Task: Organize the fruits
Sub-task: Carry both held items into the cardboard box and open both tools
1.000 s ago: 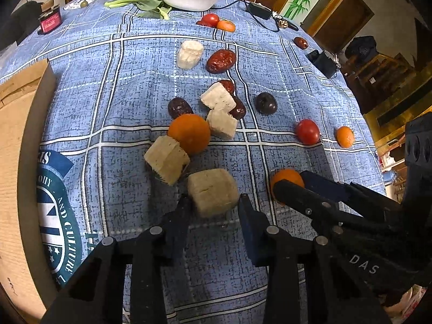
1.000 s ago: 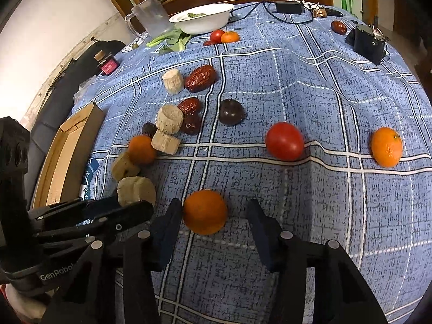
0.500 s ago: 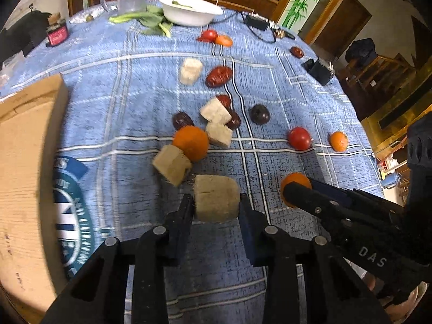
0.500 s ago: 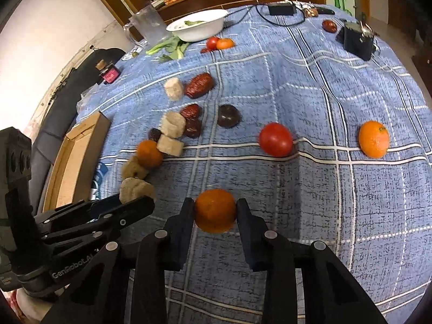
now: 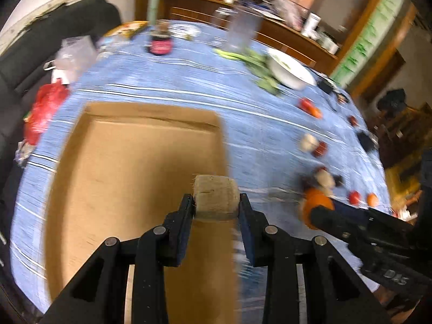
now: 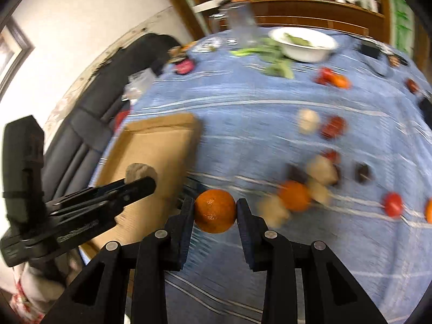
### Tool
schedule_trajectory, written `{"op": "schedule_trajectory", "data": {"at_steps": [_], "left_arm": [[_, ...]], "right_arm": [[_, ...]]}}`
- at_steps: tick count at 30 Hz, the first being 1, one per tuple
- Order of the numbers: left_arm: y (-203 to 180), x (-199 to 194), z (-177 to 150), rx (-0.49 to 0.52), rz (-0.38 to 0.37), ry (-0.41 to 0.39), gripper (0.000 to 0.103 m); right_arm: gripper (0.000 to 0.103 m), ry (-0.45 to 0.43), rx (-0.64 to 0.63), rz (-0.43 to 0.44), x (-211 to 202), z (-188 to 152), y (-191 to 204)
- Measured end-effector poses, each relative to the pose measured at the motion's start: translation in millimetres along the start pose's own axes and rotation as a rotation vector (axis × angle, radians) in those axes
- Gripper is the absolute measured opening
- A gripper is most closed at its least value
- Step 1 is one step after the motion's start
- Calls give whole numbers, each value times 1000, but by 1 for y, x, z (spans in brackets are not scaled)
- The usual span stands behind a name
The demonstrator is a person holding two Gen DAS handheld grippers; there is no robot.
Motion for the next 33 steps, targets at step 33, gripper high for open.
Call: {"op": "schedule_trajectory", "data": {"at_steps": [33], "left_arm": [[106,41,44,-26,163,18,48]], "right_arm": [[48,50,-178,-127,150,27,75]]}}
Point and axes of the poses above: each gripper's, at about its wrist camera, not at the fingertips, and x roughly the way its jaws point, y to its left, z to its top, the point moved 3 cm from there along x, roughly the way its jaws point, and after that the axes turned 13 degrees about -y, right-handed, at the moved point
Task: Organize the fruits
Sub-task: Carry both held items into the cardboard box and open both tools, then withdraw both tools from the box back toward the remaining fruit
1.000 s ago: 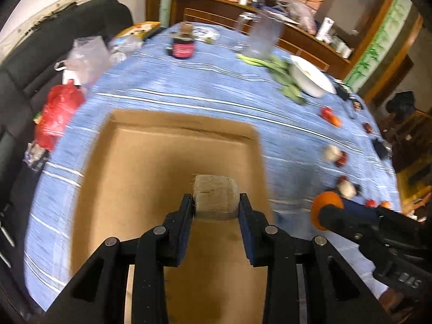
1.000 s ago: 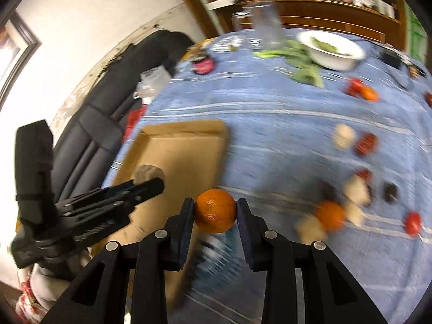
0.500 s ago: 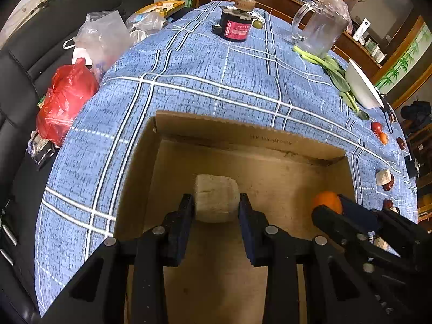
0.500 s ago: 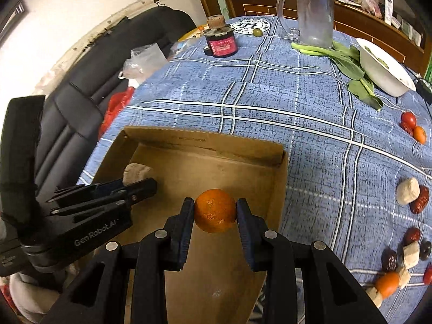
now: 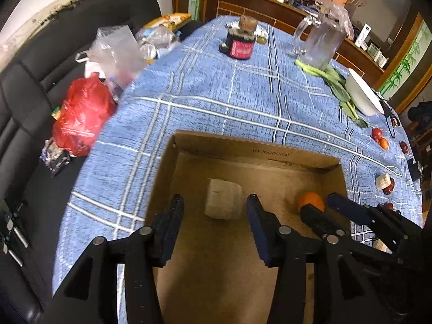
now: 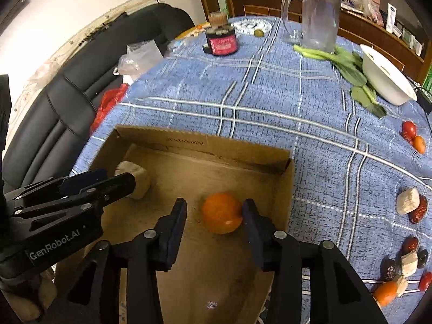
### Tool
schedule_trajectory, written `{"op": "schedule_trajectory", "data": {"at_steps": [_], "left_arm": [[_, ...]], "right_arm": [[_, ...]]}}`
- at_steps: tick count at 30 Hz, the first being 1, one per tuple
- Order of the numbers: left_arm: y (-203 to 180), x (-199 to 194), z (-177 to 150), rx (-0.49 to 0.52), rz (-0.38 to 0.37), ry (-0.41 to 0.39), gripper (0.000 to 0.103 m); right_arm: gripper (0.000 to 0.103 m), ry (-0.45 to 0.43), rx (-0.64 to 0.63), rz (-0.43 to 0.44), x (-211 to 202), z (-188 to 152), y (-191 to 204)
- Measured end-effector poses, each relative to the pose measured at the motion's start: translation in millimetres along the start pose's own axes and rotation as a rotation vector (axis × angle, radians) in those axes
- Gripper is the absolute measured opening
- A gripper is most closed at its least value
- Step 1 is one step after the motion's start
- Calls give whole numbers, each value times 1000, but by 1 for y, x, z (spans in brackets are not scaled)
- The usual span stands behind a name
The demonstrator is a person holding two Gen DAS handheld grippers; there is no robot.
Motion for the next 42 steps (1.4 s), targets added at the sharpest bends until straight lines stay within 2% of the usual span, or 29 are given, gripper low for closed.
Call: {"op": "schedule_trajectory", "data": {"at_steps": [6,13,16,20,25,28,31,34,42], "left_arm": [[-11,-33,-1,4,32,-50,53],[-55,-62,-15,46,16,-64,54],[-77,-72,-23,71,-3,-68,60],[-105,-82,-36,79,-26,-62,61],[-147,-80,-56,90,-76,-18,61],[-179,-75,-72,121,-119,13,61],[-206,-66,-89,126,-167,62,61],[-227,-56,-103,138,-184,93,61],[-251,-43,-122,161,-191,107,61]], "right_arm": [[53,-58,39,-9,-44,-4,-19],[53,-94,158,-34,-95,-27,-67],[54,-113,206,-73,-123,-47,-100],[60,-121,313,-159,-157,-81,-160],[60,-96,468,-261,-189,-125,-231],[60,-104,501,-304,-209,-140,-262],[60,-103,516,-321,-220,-149,-280],[60,-101,521,-335,-230,-159,-296],[60,-92,508,-319,-229,-164,-322]]}}
Point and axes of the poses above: each gripper's, at about its wrist camera, not at the fingertips, and x roughly the way its jaws point, y to its left, z to its top, the point moved 3 cm from there along x, roughly the way its jaws point, and after that the axes turned 13 degrees about -y, right-handed, at the moved point
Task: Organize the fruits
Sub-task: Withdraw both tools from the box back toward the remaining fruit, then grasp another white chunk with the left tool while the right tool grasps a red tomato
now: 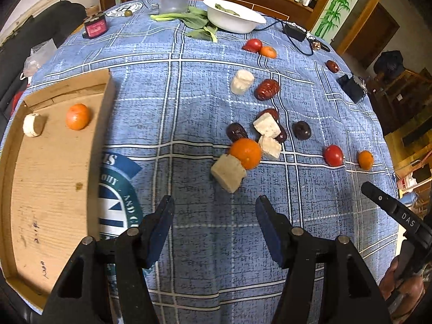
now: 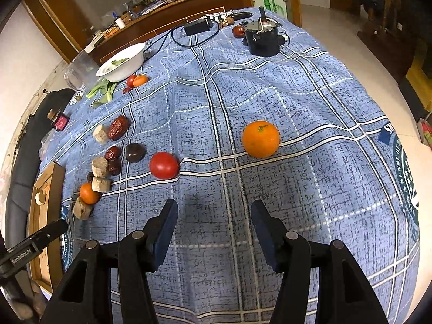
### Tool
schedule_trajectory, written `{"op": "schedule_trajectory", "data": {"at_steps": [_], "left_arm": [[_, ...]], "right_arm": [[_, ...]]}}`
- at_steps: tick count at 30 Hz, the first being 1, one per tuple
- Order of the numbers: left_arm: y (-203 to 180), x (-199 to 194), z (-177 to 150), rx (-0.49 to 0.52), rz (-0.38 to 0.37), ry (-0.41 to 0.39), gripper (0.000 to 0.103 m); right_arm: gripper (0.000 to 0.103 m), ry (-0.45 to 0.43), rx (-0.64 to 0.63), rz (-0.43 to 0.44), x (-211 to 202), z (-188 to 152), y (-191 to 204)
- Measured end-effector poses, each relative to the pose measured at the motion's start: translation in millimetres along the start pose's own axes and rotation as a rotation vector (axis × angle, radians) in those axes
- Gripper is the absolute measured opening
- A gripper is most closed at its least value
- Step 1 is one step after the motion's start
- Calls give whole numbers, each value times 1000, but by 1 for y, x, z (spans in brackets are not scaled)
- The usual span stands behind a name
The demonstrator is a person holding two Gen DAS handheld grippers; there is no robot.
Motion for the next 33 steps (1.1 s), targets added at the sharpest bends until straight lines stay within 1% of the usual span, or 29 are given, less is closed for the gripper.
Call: {"op": "schedule_trajectory", "data": {"at_steps": [4,6,9,12,16,18,20,22,23,24,25,26,27,28,29,33], "left_arm": [[2,5,-2,-11,-9,1,61],[3,7,-2,-19,-17,0,61],[4,11,1,-10,-22,-12,61],[1,19,6,40,-17,-33,61],[-10,28,10,113,-34,-36,61],[-15,37,9,155,-35,-23,61],[-16,45,9,169,-37,-4,61],[-17,51,8,185,-37,3,57],[-18,51,9,198,-27,-7,52],[-19,52,9,210,-15,-12,47],[-19,52,10,215,-12,-16,46],[-18,52,10,214,-13,-20,39],[-17,51,11,207,-28,-24,33],[-17,51,11,198,-37,-22,33],[-16,51,11,193,-35,-22,33],[-16,47,10,181,-23,-26,33]], "right_arm": [[60,-1,-26,48,7,4,8],[60,1,-60,90,12,7,22],[60,5,-115,120,21,12,41],[60,2,-184,121,34,16,59],[60,17,-270,109,53,15,74],[60,24,-295,92,61,14,78],[60,27,-310,87,66,15,79],[60,32,-322,86,70,16,79],[60,41,-327,86,72,15,79],[60,31,-338,85,72,14,79],[59,29,-346,82,72,14,80],[56,26,-351,77,72,13,79],[48,21,-355,64,71,13,78],[43,19,-351,57,70,14,76],[34,21,-335,59,70,15,73],[34,32,-276,74,66,16,67]]}}
Point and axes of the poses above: each gripper's, at about its wrist camera, not at the fingertips, and x roughly the way its jaws point, y to its left, z to its top, the point moved 3 cm from there along x, roughly the way its jaws point, and after that the axes turned 13 degrees about -y, right-handed, at the moved point
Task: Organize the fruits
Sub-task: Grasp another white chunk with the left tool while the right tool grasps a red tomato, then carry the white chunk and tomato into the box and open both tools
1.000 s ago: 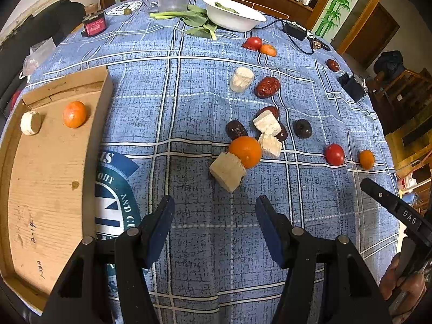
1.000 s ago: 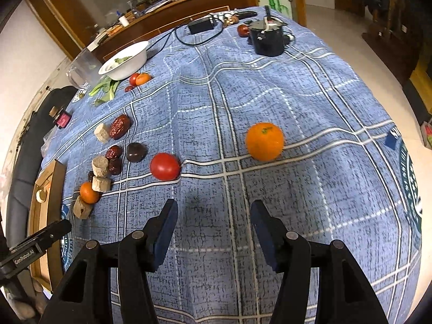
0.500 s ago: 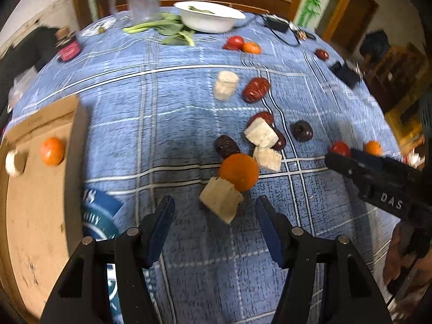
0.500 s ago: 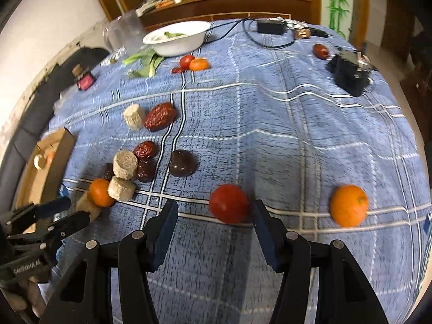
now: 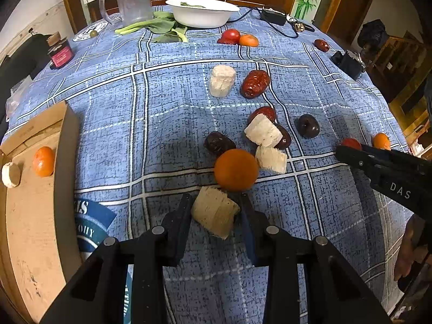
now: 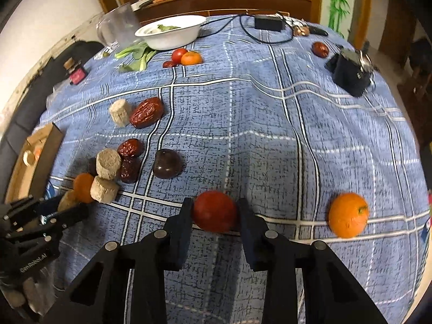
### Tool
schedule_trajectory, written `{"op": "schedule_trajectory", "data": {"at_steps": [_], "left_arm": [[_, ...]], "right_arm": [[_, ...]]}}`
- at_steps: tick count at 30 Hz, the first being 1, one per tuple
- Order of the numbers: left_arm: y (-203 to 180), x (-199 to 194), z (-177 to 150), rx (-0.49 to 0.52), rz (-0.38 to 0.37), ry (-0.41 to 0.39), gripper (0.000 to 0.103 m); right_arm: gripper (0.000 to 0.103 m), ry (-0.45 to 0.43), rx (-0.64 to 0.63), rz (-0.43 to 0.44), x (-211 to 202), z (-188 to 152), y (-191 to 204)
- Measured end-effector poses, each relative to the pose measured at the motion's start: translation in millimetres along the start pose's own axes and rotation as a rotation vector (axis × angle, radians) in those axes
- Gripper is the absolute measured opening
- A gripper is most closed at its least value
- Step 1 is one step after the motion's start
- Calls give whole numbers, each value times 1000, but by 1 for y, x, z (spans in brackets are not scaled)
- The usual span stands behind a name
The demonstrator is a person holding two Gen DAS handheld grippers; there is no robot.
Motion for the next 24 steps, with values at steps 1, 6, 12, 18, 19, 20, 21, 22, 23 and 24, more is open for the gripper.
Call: {"op": "schedule_trajectory", "data": {"at_steps": [1,6,12,18,19,20,21,22,23,24], "left_arm": [[0,-3,0,-4,1,-3,33],[4,-19,-1,-21,8,-15,33],[13,-43,-2,-49,11,-40,33],[35,-65,0,-72,29,-70,33],[42,-69,0,-80,33,-76,33],[49,-73,0,-86,38,-81,33],[55,-76,0,-92,43,-85,33],[65,-80,0,-103,52,-90,33],[74,-84,0,-114,59,-93,33],[83,-86,-1,-124,65,-95,33]], "right_arm": [[34,1,10,2,-1,-1,-1],[34,4,89,8,-11,-6,-5],[34,1,132,15,-25,-8,4],[35,-18,80,47,-36,-4,44],[35,-22,66,58,-38,-2,55],[35,-24,58,65,-39,0,62],[35,-26,45,78,-40,2,73],[35,-28,35,88,-41,3,82],[35,-31,21,101,-41,5,95],[35,-32,11,112,-41,7,103]]}}
Point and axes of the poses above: each gripper's, at about its wrist camera, not at the fingertips, and x roughly the way its jaws point, y to its left, z to its top, the point moved 3 cm from there along x, roughly the way its jaws point, and after that the axes turned 13 degrees about -y, right-handed, at the moved point
